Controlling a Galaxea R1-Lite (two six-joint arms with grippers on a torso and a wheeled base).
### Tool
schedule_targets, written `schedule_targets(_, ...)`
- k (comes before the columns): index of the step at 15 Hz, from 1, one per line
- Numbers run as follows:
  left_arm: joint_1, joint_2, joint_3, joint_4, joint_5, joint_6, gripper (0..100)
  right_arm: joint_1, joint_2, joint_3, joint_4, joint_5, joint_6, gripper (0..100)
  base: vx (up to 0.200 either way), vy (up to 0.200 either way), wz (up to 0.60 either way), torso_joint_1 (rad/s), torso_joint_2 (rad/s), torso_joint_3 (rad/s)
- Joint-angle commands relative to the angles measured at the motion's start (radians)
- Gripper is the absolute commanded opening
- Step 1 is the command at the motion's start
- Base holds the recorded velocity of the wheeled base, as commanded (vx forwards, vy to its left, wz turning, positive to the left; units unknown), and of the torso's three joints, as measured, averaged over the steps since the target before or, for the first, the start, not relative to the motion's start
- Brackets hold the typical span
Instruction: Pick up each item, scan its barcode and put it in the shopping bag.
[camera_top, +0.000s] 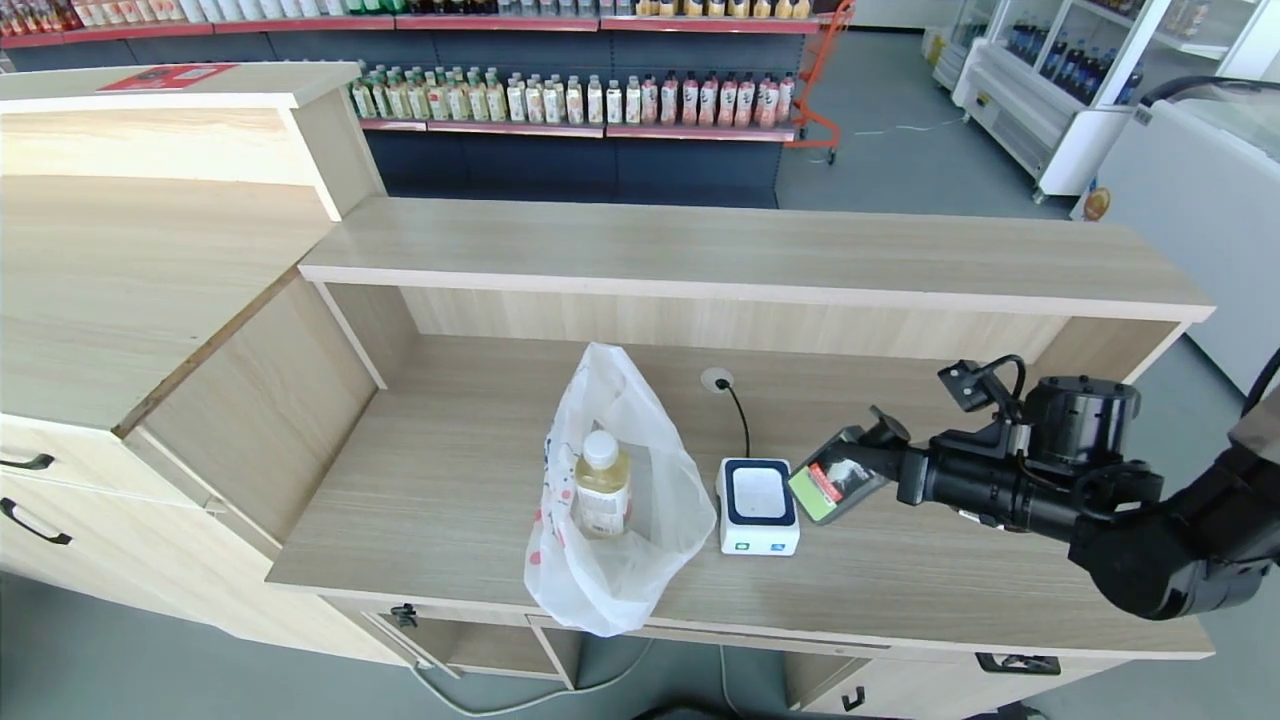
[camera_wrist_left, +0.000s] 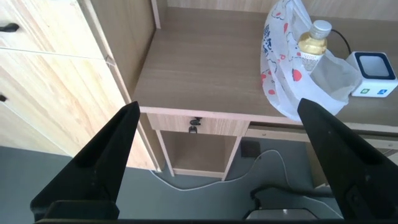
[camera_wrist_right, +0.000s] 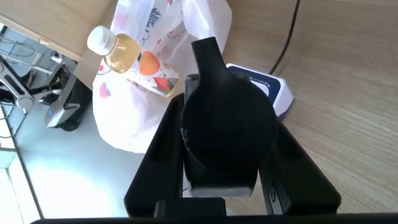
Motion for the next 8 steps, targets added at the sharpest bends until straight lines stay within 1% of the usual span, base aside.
schedule_targets(1, 0.000, 0.000, 0.000, 0.000, 0.000, 0.000, 100, 0.022, 0.083, -0.039, -0.006, -0.010, -0.001, 0, 0.000, 0.000, 0.00, 0.000, 0.00, 0.000)
schedule_targets(3, 0.000, 0.000, 0.000, 0.000, 0.000, 0.001, 100, 0.042, 0.123, -0.077, -0.004, -0.012, -0.001, 0, 0.000, 0.000, 0.00, 0.000, 0.00, 0.000)
schedule_targets(8, 0.000, 0.000, 0.000, 0.000, 0.000, 0.001, 100, 0.071, 0.200, -0.126, -0.006, -0.015, -0.001, 0, 0.000, 0.000, 0.00, 0.000, 0.00, 0.000)
